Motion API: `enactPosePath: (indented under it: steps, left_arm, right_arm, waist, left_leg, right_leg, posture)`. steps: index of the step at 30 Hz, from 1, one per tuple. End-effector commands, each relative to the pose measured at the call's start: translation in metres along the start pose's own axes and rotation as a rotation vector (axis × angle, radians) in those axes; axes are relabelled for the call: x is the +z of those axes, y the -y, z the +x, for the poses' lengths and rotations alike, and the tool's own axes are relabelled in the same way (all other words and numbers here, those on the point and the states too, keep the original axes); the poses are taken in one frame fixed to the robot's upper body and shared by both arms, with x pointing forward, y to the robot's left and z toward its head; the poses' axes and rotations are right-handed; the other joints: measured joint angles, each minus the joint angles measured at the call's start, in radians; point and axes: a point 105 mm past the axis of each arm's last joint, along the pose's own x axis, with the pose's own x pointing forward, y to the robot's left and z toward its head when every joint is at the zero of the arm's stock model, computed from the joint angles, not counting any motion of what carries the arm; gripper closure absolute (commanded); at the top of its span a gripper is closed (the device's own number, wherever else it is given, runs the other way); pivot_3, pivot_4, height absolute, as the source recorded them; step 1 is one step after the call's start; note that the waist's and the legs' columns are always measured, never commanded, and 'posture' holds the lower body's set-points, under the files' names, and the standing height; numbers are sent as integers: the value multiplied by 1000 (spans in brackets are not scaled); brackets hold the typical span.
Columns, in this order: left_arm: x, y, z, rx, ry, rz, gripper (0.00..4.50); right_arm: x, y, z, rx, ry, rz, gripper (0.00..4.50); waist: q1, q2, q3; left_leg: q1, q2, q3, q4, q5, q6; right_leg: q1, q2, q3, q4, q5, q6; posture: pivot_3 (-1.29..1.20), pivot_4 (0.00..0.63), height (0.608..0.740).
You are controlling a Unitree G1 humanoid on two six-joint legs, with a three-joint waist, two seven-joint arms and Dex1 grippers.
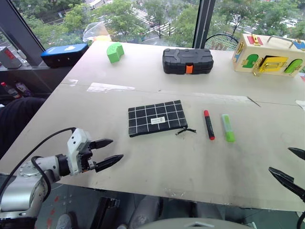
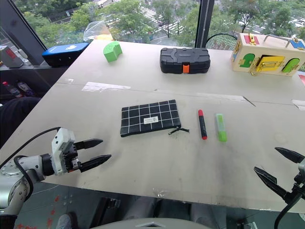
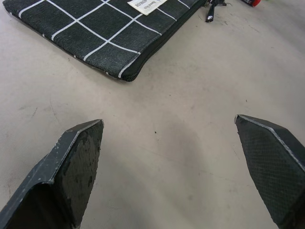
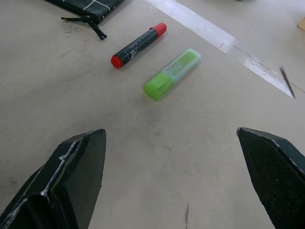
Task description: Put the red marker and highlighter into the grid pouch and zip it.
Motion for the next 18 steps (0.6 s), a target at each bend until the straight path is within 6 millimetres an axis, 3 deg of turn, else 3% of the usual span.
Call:
enactPosePath:
  steps: [1,4,8,10,11,13,18]
  left_arm:
    - [22,-3,5,19,88,15,22]
    - [67,-19,18,99,289,-142,22]
    - [93,-36,19,173,384,-209,22]
    - [93,-37,18,211,290,88,22]
    - [85,-34,17,203,207,330,22]
    - [65,-34,13,151,82,620,22]
    - [38,-51,1,115,-4,869,22]
  right_arm:
    - [10,-1,3,0,52,-29,0]
    - [38,-2,19,-23,235,24,0]
    - [71,-6,32,12,399,97,0]
    - [78,-19,38,97,379,47,0]
    - [77,-28,41,155,334,-9,0]
    - [72,-42,43,248,260,-90,0]
    - [66,-58,38,329,209,-135,0]
  waist:
    - [0,0,0]
    - [8,0,0]
    - [0,-4,-2]
    - [-6,-3,-2]
    - [-10,-2,-2]
    - [-7,-1,-4]
    - [12,1,-4]
  left_leg:
    - [0,0,0,0,0,0]
    - [-1,0,-2,3,0,0]
    - [-1,0,-2,7,0,-1]
    - [-1,0,-3,7,-1,-2]
    - [0,0,-2,6,-1,-3]
    - [1,0,1,1,-1,-7]
    - [-1,4,4,-1,-4,-1]
  right_leg:
    - [0,0,0,0,0,0]
    - [1,0,-2,1,0,0]
    - [1,0,-2,3,0,1]
    - [1,1,-2,3,0,1]
    - [0,2,-1,3,-1,0]
    - [0,3,1,0,-3,-2]
    - [0,2,-1,-7,-2,-3]
  posture:
    - [0,150,740]
    - [0,150,740]
    - [0,150,740]
    - [0,150,740]
    - [0,150,740]
    - [0,150,740]
    - [0,150,740]
